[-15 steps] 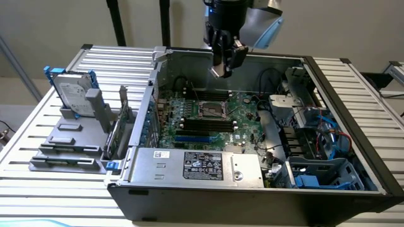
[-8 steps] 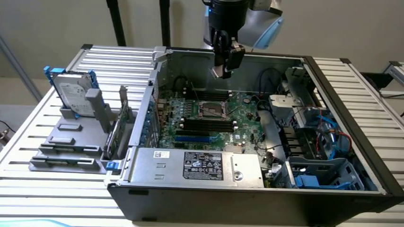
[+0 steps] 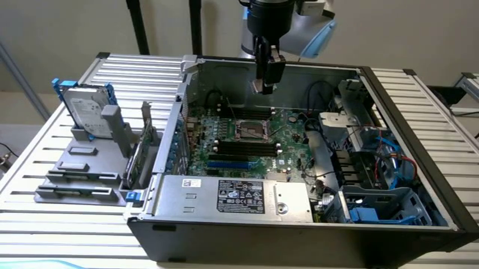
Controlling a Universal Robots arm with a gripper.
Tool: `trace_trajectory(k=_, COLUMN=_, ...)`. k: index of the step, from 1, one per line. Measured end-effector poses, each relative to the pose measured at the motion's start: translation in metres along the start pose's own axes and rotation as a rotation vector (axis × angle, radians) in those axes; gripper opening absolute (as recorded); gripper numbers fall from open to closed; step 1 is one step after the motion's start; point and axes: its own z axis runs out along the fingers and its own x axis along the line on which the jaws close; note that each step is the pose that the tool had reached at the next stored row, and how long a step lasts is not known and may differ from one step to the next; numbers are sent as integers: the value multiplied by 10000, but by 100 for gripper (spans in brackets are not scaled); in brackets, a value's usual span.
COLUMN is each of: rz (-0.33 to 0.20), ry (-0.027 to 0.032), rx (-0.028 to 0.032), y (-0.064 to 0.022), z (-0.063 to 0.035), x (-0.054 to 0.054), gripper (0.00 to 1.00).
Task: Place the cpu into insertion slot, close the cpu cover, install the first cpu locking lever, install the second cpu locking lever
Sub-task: 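Place the cpu into insertion slot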
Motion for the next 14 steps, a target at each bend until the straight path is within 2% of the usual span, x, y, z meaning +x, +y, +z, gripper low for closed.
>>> trace_trajectory(k=10, rz=1818, ry=-149, rx=-26, y=-2, z=25, x=-1, gripper=55)
trace_trajectory(k=12, rz=2089, ry=-170, rx=23, y=-3, z=33, x=-1, gripper=55)
trace_trajectory(k=14, rz=2244, ry=-175, rx=164, y=-3, z=44, x=6, gripper=55)
